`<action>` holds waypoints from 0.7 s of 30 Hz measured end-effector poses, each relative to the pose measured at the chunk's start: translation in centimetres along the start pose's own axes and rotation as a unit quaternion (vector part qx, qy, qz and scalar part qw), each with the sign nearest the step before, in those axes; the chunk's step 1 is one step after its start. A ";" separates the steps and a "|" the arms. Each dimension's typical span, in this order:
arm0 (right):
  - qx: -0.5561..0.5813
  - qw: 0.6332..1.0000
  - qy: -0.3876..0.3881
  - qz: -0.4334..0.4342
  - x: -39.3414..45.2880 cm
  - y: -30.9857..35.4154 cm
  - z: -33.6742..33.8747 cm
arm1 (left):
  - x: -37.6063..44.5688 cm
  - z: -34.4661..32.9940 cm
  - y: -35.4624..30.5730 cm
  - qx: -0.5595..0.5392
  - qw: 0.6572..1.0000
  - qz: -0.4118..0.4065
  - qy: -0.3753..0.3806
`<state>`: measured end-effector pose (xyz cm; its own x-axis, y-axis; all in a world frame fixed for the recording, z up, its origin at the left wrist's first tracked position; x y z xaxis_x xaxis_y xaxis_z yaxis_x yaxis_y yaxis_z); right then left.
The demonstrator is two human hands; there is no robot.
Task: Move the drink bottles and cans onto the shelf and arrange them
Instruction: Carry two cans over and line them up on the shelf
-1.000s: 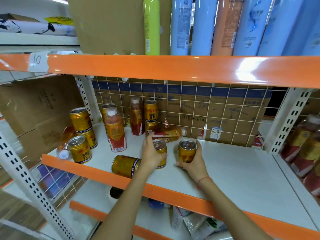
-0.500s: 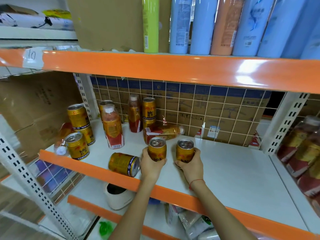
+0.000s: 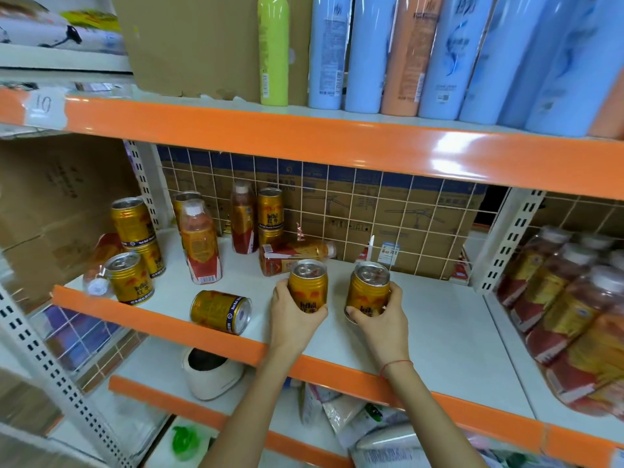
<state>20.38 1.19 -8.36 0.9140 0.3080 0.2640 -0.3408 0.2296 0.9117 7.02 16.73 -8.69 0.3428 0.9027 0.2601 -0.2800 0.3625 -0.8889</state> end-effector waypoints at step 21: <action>-0.029 0.991 -0.131 -0.003 -12.1 0.1 14.1 | -13.5 -0.2 -5.4 -0.005 0.972 -0.110 0.208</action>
<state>12.40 -15.52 -7.05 0.9396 0.0581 0.3374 -0.3395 0.2865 0.8959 4.05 2.54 -7.47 0.7268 0.6308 0.2717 -0.1499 0.5318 -0.8335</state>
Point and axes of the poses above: each hand's wrist, its own x-axis towards the middle knuckle, its own z-axis out of the back of the hand, y = z × x, the point moved 9 cm from there along x, towards the middle knuckle, and after that the axes turned 9 degrees about -y, right-handed, at the moved point
